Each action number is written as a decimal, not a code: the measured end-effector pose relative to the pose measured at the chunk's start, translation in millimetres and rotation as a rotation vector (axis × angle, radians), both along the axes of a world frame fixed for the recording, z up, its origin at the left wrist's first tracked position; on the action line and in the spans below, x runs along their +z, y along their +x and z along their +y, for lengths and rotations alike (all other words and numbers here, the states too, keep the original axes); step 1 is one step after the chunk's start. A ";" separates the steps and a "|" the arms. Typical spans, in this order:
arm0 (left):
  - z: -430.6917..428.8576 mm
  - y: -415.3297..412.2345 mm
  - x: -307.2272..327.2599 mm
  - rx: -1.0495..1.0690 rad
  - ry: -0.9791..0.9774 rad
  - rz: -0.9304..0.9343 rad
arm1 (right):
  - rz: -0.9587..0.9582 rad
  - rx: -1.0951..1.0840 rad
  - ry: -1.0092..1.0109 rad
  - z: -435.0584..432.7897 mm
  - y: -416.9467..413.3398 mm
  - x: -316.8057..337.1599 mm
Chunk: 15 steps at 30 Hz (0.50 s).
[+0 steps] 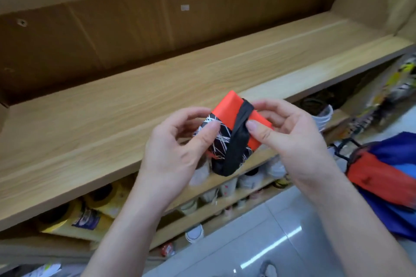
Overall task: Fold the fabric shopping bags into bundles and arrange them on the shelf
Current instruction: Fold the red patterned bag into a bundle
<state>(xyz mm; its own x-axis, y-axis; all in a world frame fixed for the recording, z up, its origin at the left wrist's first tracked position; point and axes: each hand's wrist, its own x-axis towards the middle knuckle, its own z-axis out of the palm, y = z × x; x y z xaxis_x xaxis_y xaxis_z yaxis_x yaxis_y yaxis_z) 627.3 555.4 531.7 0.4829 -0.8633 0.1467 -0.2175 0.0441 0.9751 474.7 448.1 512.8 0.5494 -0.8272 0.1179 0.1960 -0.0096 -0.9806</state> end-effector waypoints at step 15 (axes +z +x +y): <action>-107.2 -140.5 -6.2 -0.117 0.057 0.101 | 0.169 -0.121 -0.131 -82.9 -142.3 5.0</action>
<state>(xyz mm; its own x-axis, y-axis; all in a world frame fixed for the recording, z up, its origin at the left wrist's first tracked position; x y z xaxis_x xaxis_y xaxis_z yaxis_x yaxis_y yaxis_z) 486.8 448.2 525.5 0.3887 -0.9199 0.0521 -0.1148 0.0077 0.9934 332.4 365.3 517.8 0.4683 -0.8718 0.1438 0.0194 -0.1526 -0.9881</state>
